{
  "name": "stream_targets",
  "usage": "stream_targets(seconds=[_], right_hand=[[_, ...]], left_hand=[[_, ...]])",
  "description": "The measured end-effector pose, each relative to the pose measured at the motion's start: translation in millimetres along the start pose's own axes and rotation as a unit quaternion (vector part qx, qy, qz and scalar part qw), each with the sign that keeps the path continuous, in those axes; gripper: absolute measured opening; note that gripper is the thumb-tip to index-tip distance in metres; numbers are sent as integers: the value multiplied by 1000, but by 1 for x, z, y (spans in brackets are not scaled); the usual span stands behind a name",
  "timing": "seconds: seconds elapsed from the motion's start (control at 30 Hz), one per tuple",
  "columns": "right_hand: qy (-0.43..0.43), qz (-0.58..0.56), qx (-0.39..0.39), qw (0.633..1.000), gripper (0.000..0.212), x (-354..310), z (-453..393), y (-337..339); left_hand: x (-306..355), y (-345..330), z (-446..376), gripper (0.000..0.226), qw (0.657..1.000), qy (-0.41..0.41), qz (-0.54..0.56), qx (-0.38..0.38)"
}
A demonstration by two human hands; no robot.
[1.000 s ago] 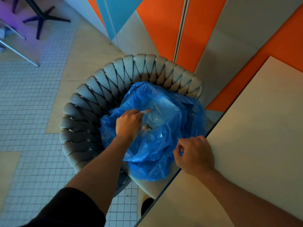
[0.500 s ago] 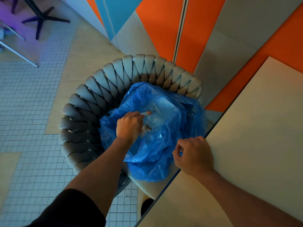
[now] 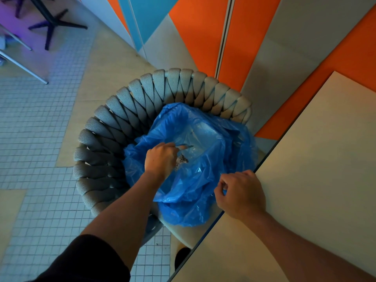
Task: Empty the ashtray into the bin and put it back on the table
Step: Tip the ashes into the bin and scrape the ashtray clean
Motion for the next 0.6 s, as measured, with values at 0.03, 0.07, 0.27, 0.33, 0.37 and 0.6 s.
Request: stream_targets(seconds=[0.03, 0.07, 0.27, 0.33, 0.37, 0.6], right_hand=[[-1, -1, 0, 1000, 26, 0, 0, 0], [-1, -1, 1, 1000, 26, 0, 0, 0], [-1, 0, -3, 1000, 26, 1, -1, -2], [-2, -2, -6, 1000, 27, 1, -1, -3], [-3, -2, -7, 1000, 28, 1, -1, -3], [-3, -4, -13, 1000, 28, 0, -2, -1]], left_hand=[[-3, -1, 0, 16, 1000, 20, 15, 3], [-7, 0, 0, 17, 998, 50, 45, 15], [-46, -6, 7, 16, 927, 252, 269, 73], [-57, -11, 8, 14, 898, 296, 316, 75], [-62, -14, 10, 14, 883, 318, 336, 77], [-81, -29, 18, 16, 809, 401, 420, 90]])
Point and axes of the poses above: each hand's wrist, its own z-axis away from the middle knuckle, its own y-axis out of the back of the hand, x = y × z, the point moved 8 cm from there along -z, towards the middle knuckle, and after that the axes turned 7 degrees about -x, right-handed, at the moved point
